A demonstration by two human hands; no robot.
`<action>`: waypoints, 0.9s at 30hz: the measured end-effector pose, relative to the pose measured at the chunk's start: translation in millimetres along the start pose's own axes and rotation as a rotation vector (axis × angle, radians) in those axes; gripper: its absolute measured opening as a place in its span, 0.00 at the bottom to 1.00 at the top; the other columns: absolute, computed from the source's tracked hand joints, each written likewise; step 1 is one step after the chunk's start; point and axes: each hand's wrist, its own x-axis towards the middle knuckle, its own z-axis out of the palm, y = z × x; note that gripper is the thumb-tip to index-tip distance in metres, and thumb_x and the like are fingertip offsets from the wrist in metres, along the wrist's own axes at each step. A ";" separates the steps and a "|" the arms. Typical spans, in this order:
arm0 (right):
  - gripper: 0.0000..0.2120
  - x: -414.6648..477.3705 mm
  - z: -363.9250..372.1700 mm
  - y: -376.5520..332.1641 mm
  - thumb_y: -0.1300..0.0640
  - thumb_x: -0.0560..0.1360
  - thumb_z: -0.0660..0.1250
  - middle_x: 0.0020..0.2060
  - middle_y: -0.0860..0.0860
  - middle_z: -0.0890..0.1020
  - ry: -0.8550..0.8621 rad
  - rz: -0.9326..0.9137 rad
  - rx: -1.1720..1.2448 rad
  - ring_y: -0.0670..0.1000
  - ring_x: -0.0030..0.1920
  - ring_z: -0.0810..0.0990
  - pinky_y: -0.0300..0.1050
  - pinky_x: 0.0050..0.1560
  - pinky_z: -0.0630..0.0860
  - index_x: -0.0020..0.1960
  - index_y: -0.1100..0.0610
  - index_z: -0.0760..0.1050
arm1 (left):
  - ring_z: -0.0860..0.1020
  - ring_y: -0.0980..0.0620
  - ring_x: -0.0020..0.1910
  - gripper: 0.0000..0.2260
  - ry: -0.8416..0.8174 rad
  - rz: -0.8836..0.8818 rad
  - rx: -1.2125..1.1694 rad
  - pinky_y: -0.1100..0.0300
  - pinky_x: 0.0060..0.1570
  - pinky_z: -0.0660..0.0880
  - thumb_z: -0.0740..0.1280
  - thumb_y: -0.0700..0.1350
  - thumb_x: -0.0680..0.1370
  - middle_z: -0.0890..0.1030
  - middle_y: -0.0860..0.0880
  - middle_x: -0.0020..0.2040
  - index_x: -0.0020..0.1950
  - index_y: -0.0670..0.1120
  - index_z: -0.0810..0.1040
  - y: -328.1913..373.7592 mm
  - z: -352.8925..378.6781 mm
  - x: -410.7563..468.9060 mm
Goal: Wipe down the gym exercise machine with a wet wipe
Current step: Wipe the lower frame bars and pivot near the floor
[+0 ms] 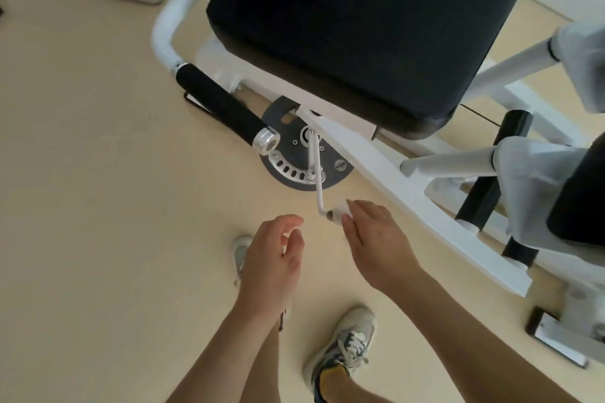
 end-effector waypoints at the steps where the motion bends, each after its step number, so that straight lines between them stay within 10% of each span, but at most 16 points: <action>1: 0.22 4.4 6.3 3.6 0.47 0.83 0.50 0.57 0.53 0.79 -0.008 0.004 0.044 0.56 0.55 0.75 0.47 0.56 0.69 0.67 0.57 0.72 | 0.73 0.69 0.48 0.10 -0.015 -0.002 0.003 0.77 0.45 0.65 0.61 0.44 0.81 0.77 0.55 0.53 0.57 0.53 0.78 -5.7 8.0 2.0; 5: 0.15 17.4 32.7 1.7 0.48 0.83 0.53 0.37 0.48 0.73 0.074 0.005 0.275 0.51 0.37 0.72 0.49 0.42 0.70 0.43 0.53 0.70 | 0.73 0.67 0.50 0.09 -0.076 0.037 -0.048 0.78 0.45 0.65 0.60 0.46 0.82 0.78 0.56 0.53 0.57 0.53 0.78 -16.9 31.2 14.3; 11: 0.18 41.4 45.3 -4.9 0.52 0.83 0.56 0.40 0.49 0.85 -0.052 0.292 0.944 0.47 0.44 0.83 0.38 0.44 0.77 0.46 0.58 0.82 | 0.81 0.55 0.50 0.09 -0.164 0.050 -0.378 0.57 0.52 0.78 0.62 0.46 0.81 0.83 0.57 0.49 0.56 0.59 0.78 -18.7 41.5 48.7; 13: 0.16 48.6 53.6 1.6 0.52 0.81 0.60 0.37 0.46 0.83 -0.050 0.328 0.981 0.47 0.43 0.81 0.39 0.47 0.75 0.41 0.56 0.81 | 0.83 0.52 0.46 0.08 -0.162 0.052 -0.410 0.49 0.51 0.79 0.65 0.43 0.79 0.84 0.55 0.46 0.53 0.55 0.81 -23.5 38.8 58.9; 18: 0.19 66.0 74.1 32.9 0.42 0.79 0.60 0.52 0.51 0.82 -0.135 0.280 0.875 0.51 0.53 0.78 0.48 0.64 0.71 0.52 0.55 0.81 | 0.78 0.56 0.30 0.07 -0.160 0.119 -0.460 0.64 0.36 0.74 0.69 0.38 0.76 0.82 0.53 0.33 0.40 0.49 0.80 -32.7 43.8 78.1; 21: 0.19 70.7 78.6 49.1 0.46 0.83 0.52 0.54 0.49 0.78 -0.191 0.147 0.685 0.48 0.54 0.74 0.30 0.55 0.67 0.58 0.56 0.78 | 0.72 0.56 0.27 0.07 -0.173 0.140 -0.457 0.66 0.32 0.70 0.69 0.39 0.76 0.80 0.51 0.31 0.38 0.47 0.79 -40.1 56.7 88.6; 27: 0.14 85.8 74.7 53.7 0.52 0.83 0.56 0.53 0.50 0.79 -0.251 -0.013 0.696 0.38 0.49 0.77 0.27 0.48 0.70 0.57 0.54 0.79 | 0.74 0.57 0.35 0.08 -0.127 0.351 -0.392 0.65 0.37 0.73 0.68 0.37 0.77 0.76 0.56 0.35 0.47 0.50 0.81 -58.2 62.6 107.1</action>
